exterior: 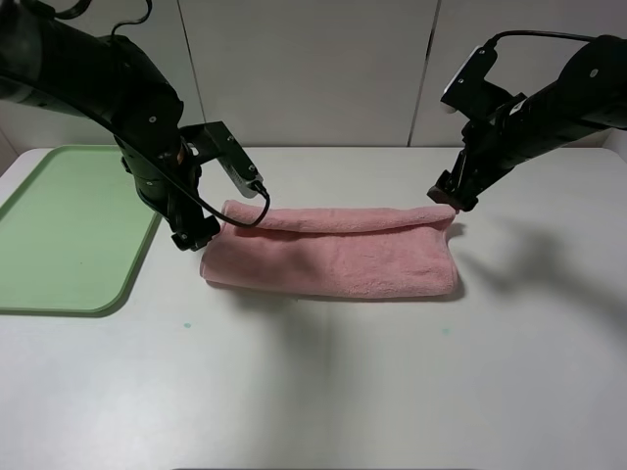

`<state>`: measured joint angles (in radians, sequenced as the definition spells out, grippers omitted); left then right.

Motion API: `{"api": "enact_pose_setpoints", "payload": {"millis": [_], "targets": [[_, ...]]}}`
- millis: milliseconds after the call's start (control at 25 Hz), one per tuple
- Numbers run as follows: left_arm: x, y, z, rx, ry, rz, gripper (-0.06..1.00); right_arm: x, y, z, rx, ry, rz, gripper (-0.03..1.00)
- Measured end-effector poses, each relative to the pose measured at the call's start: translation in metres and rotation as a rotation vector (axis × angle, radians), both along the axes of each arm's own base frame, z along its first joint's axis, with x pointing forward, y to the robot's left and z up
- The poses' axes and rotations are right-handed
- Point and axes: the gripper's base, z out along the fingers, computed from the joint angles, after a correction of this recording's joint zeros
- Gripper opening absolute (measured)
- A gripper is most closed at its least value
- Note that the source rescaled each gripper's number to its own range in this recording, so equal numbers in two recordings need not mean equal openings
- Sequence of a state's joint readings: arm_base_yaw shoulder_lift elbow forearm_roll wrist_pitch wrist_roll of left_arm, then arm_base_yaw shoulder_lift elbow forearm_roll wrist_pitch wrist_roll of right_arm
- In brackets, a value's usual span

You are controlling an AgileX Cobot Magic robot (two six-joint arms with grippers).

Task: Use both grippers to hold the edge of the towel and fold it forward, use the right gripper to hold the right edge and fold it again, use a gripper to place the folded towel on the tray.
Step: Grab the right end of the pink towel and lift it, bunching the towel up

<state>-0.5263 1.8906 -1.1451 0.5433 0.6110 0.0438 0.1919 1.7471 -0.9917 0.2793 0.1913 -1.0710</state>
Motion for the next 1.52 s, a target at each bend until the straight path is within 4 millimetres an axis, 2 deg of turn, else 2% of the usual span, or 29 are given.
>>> {"api": "enact_pose_setpoints", "payload": {"millis": [640, 1120, 1280, 1520], "targets": [[0.002, -0.002, 0.0, -0.021, -0.017, -0.011, 1.0, 0.0, 0.0, 0.001, 0.013, 0.001, -0.014, 1.0], [-0.016, 0.019, 0.004, 0.174, 0.133, 0.138, 1.0, -0.009, -0.001, 0.029, 0.058, -0.045, -0.038, 1.0], [-0.023, 0.021, 0.033, 0.106, 0.067, 0.222, 1.0, -0.014, -0.001, 0.038, 0.068, -0.047, -0.036, 1.0], [-0.058, 0.016, 0.112, -0.113, -0.111, 0.241, 1.0, -0.019, -0.001, 0.045, 0.095, -0.026, -0.052, 1.0]]}}
